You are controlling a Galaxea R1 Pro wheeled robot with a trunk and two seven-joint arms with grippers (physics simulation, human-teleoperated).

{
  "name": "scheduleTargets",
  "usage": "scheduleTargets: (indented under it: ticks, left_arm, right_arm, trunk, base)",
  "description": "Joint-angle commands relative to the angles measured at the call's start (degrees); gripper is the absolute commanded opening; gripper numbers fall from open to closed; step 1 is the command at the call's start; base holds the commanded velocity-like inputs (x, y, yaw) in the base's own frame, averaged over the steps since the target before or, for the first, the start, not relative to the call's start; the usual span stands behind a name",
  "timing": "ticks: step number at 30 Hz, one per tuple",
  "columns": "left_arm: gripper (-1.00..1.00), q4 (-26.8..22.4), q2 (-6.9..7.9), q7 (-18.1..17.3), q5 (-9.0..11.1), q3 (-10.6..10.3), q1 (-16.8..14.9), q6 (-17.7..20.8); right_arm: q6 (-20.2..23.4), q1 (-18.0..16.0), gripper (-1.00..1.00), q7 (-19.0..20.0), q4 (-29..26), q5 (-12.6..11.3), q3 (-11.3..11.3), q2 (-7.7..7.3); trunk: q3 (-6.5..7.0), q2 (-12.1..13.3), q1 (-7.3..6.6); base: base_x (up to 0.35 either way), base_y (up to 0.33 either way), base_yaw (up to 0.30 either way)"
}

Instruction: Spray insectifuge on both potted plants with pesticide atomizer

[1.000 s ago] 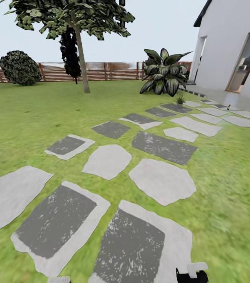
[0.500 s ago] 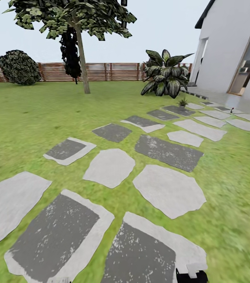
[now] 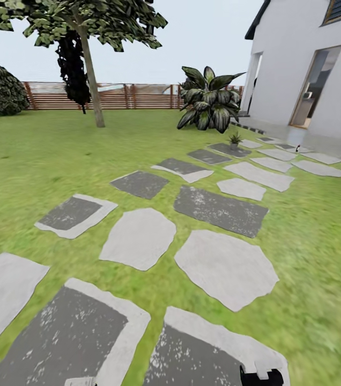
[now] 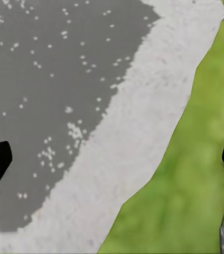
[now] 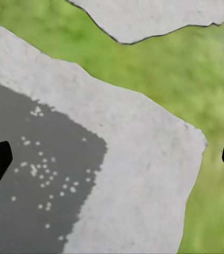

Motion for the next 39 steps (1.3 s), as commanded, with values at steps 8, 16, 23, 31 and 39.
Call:
scheduleTargets:
  ticks: [8, 16, 23, 31, 39]
  left_arm:
    - [1.00, 0.03, 0.00, -0.29, 0.12, 0.30, 0.00, -0.17]
    - [1.00, 0.03, 0.00, -0.29, 0.12, 0.30, 0.00, -0.14]
    - [1.00, 0.03, 0.00, -0.29, 0.12, 0.30, 0.00, -0.16]
    - [1.00, 0.03, 0.00, -0.29, 0.12, 0.30, 0.03, -0.14]
    - [1.00, 0.03, 0.00, -0.29, 0.12, 0.30, 0.03, -0.13]
  right_arm:
    - [-0.09, -0.05, 1.00, -0.39, 0.07, 0.02, 0.49, 0.01]
    - [-0.06, -0.05, 1.00, -0.39, 0.07, 0.02, 0.50, 0.08]
    - [-0.07, -0.05, 1.00, -0.39, 0.07, 0.02, 0.50, 0.09]
    - [-0.09, -0.05, 1.00, -0.39, 0.11, 0.02, 0.44, -0.02]
    - [-0.11, 0.34, 1.00, -0.39, 0.09, 0.02, 0.41, -0.42]
  trunk:
    - [-0.05, -0.02, 0.02]
    - [-0.05, -0.02, 0.02]
    - [-0.05, -0.02, 0.02]
    - [-0.05, -0.02, 0.02]
    - [-0.05, -0.02, 0.02]
  base:
    - [0.317, 0.131, -0.299]
    - [0.317, 0.131, -0.300]
    - [0.317, 0.131, -0.293]
    - [0.317, 0.131, -0.149]
    - [0.317, 0.131, -0.006]
